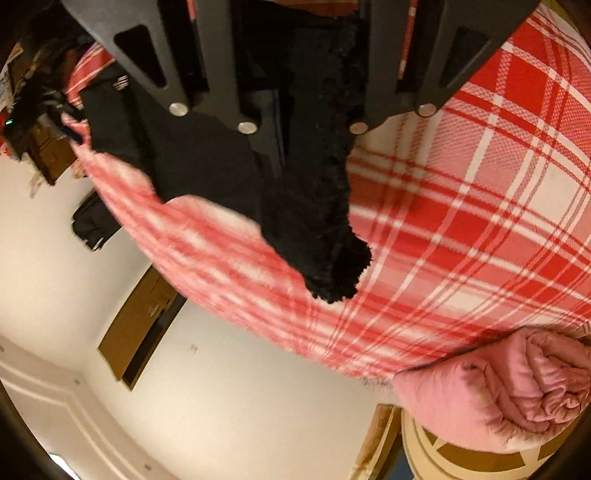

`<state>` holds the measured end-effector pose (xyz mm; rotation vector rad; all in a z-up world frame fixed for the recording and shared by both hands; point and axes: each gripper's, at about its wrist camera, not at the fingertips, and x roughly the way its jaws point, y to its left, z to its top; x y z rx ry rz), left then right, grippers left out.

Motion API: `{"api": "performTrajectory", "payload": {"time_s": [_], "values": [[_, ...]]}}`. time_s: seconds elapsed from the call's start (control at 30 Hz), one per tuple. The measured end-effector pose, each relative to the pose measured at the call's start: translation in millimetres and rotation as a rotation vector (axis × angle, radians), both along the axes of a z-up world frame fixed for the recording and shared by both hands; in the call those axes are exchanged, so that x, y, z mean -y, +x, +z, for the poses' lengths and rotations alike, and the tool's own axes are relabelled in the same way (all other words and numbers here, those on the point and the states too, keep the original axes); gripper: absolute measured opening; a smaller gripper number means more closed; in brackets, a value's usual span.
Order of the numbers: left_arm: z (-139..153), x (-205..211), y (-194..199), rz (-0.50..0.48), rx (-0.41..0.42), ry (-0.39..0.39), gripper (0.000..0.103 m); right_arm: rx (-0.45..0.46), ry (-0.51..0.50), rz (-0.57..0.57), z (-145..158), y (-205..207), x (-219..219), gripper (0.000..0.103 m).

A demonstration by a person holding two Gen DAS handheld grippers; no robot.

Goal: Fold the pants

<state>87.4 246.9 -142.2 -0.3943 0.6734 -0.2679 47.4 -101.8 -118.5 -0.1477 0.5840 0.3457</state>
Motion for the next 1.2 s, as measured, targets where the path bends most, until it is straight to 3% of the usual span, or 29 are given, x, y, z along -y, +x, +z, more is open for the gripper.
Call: {"api": "performTrajectory", "payload": {"time_s": [0.3,0.63,0.77,0.9,1.07,1.2], "values": [[63.7,61.2,-6.8,-0.127,0.088,-0.013,0.011,0.043,-0.012,-0.096,20.0,-9.8,49.4,0.074],[111.0,220.7,-1.9,-0.457,0.142,0.003,0.011,0.045,0.04,-0.293,29.8,-29.5,147.2,0.074],[103.4,290.4,0.8,-0.569,0.114,0.059,0.011,0.008,0.111,-0.379,20.1,-31.6,183.4,0.074],[77.9,351.1,-0.2,-0.647,0.058,0.145,0.011,-0.043,0.195,-0.457,11.6,-26.7,212.9,0.074],[36.8,402.9,0.7,-0.667,-0.026,0.279,0.011,-0.094,0.253,-0.508,3.3,-21.3,230.4,0.074],[19.5,427.9,-1.0,-0.668,-0.047,0.336,0.016,-0.118,0.293,-0.492,-0.9,-16.9,233.6,0.074]]}}
